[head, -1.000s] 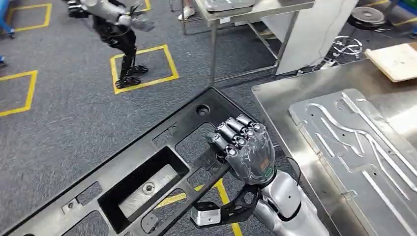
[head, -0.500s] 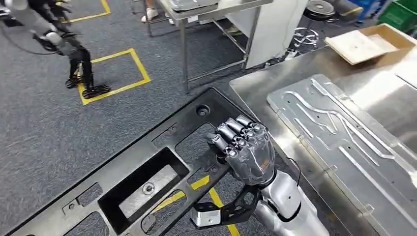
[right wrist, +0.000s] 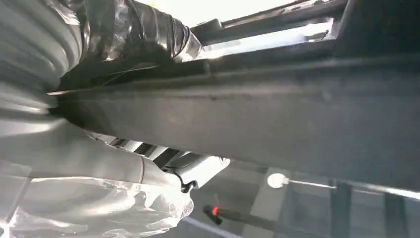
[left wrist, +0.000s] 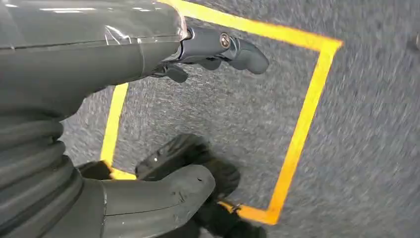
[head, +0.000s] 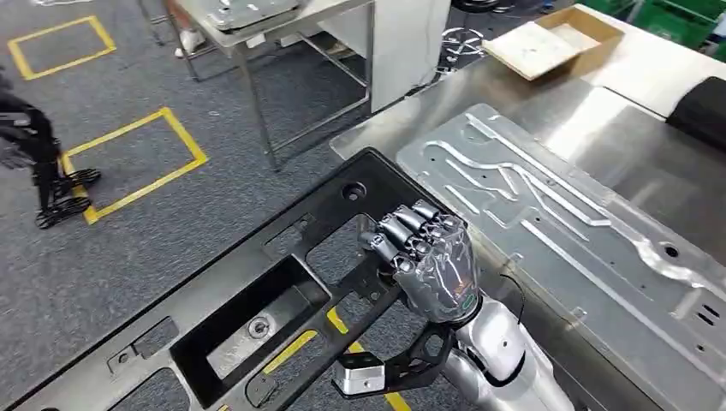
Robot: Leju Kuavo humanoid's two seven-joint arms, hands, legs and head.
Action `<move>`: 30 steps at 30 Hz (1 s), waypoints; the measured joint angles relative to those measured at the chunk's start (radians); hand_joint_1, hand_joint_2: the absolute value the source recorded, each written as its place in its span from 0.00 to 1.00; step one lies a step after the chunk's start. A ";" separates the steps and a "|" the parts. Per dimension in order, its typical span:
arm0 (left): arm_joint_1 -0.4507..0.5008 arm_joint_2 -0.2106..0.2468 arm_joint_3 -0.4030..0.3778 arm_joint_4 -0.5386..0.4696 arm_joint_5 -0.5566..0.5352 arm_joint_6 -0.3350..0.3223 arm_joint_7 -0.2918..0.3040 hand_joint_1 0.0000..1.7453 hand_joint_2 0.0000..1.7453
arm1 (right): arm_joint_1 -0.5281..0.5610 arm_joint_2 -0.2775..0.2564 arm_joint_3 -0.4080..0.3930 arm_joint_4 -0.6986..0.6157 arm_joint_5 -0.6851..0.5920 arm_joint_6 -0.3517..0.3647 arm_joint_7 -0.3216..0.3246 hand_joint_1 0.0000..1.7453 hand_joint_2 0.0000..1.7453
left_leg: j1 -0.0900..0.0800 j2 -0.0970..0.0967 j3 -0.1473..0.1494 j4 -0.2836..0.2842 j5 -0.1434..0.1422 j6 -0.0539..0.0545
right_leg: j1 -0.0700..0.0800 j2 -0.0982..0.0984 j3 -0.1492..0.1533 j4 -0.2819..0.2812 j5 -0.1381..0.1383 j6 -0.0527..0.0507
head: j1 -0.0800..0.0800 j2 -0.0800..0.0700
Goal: Take the parts from the cabinet and place them on the table.
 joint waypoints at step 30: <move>0.009 0.002 -0.015 -0.002 0.018 0.006 -0.002 0.00 1.00 | 0.002 -0.007 0.000 0.003 -0.015 0.002 -0.003 1.00 1.00 | -0.002 0.000 0.037 -0.018 -0.015 0.003 | 0.004 -0.008 -0.009 0.000 0.007 -0.001 | 0.007 0.000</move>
